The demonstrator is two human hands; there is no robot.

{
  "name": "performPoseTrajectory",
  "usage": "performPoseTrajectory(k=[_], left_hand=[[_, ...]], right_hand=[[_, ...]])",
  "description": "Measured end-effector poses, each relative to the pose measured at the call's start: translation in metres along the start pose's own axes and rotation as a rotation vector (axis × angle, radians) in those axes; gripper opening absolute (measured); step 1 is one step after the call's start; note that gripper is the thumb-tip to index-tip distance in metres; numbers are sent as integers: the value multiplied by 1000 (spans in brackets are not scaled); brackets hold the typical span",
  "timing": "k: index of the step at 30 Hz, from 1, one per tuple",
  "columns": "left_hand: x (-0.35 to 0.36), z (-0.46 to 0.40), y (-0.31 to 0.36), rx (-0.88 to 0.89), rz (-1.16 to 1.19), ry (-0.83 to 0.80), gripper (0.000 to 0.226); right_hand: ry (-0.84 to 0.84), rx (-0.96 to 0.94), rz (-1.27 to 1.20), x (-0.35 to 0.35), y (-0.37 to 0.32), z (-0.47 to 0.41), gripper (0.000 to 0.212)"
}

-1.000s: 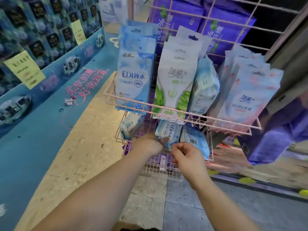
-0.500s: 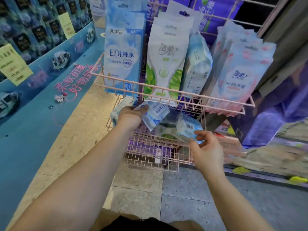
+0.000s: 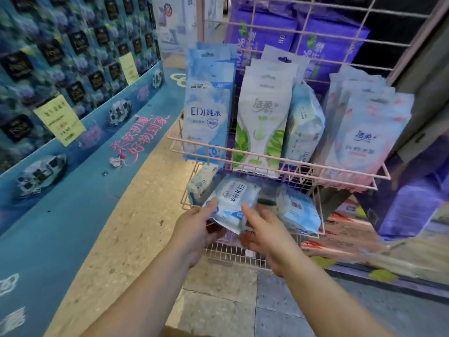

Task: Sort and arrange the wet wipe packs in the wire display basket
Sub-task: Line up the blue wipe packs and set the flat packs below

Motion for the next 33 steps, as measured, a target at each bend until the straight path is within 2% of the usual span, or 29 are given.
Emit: performPoseTrajectory(k=[2, 4, 6, 8, 9, 10, 11, 13, 15, 18, 20, 22, 26, 30, 33], left_hand=[[-3, 5, -2, 2, -166, -63, 18], [-14, 3, 9, 89, -399, -39, 20], [-34, -13, 32, 276, -608, 214, 39], [-50, -30, 56, 429, -809, 545, 64], [-53, -39, 64, 471, -895, 645, 73], [-51, -48, 70, 490, -981, 684, 80], [-46, -58, 73, 485, -1090, 692, 85], [-38, -76, 74, 430, -1321, 719, 83], [-36, -83, 76, 405, -1323, 677, 71], [-43, -84, 77, 338, -917, 353, 39], [-46, -79, 77, 265, -804, 168, 34], [-46, -78, 80, 243, -772, 49, 35], [-41, -80, 97, 284, -849, -12, 34], [-24, -83, 117, 325, -1038, -13, 31], [-12, -93, 126, 404, -1086, -11, 31]], right_hand=[[24, 49, -176, 13, 3, -8, 49], [156, 12, -229, 11, 5, -13, 49], [231, -33, -188, 3, 12, -13, 55], [232, -52, -118, -5, 16, -9, 71], [228, -59, -85, -7, 19, -8, 80], [219, -73, -66, -8, 20, -6, 82], [208, -90, -54, -9, 23, -5, 76], [194, -120, -23, -10, 25, -3, 55], [187, -140, -9, -13, 28, -1, 45], [191, -144, -12, -18, 32, 1, 43], [198, -135, -20, -20, 35, 1, 43], [191, -136, -21, -20, 36, 0, 43], [173, -129, -15, -17, 38, -2, 45], [154, -122, 19, -17, 39, -3, 52], [158, -124, -2, -18, 37, -7, 54]])
Point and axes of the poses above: each hand's wrist, its own z-axis away from the middle knuckle, its own x-axis out of the palm, y = z × x, the point moved 3 cm from there along -z, towards the middle knuckle, and after that the axes turned 13 degrees about -x, right-handed, at the moved point
